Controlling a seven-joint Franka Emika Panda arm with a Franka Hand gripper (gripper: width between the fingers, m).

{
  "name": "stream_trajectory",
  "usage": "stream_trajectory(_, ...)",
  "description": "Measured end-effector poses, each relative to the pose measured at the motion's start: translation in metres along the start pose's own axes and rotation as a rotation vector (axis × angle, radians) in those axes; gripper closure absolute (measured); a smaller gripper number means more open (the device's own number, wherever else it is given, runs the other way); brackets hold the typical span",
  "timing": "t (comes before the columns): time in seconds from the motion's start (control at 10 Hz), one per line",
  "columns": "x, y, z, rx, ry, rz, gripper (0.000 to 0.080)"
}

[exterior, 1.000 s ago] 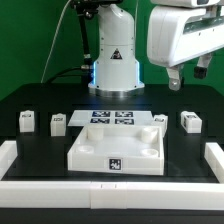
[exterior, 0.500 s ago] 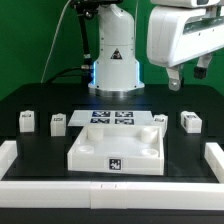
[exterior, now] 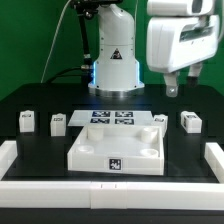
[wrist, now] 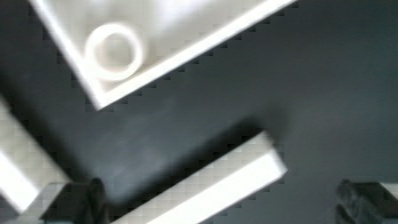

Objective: Assemble one leg

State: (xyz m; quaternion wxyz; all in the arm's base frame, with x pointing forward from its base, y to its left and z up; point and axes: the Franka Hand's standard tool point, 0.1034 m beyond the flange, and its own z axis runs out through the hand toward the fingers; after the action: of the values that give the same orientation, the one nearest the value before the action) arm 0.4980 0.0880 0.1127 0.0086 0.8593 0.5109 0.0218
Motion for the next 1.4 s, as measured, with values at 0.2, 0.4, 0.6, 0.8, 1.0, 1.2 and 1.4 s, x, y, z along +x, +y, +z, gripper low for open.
stream_trajectory(0.2, -0.036, -0.013, 0.023, -0.022, 0.022, -0.138, 0.015)
stream_trajectory(0.4, -0.041, -0.013, 0.025, -0.017, 0.019, -0.135, 0.015)
stream_trajectory(0.6, -0.042, -0.013, 0.025, -0.016, 0.018, -0.133, 0.015)
stream_trajectory(0.8, -0.046, -0.013, 0.027, -0.017, 0.016, -0.177, 0.015)
stream_trajectory(1.0, -0.073, -0.014, 0.045, -0.004, 0.001, -0.32, 0.015)
stream_trajectory(1.2, -0.085, -0.018, 0.055, 0.01, -0.009, -0.3, 0.015)
stream_trajectory(1.4, -0.094, -0.029, 0.08, 0.057, -0.022, -0.275, 0.015)
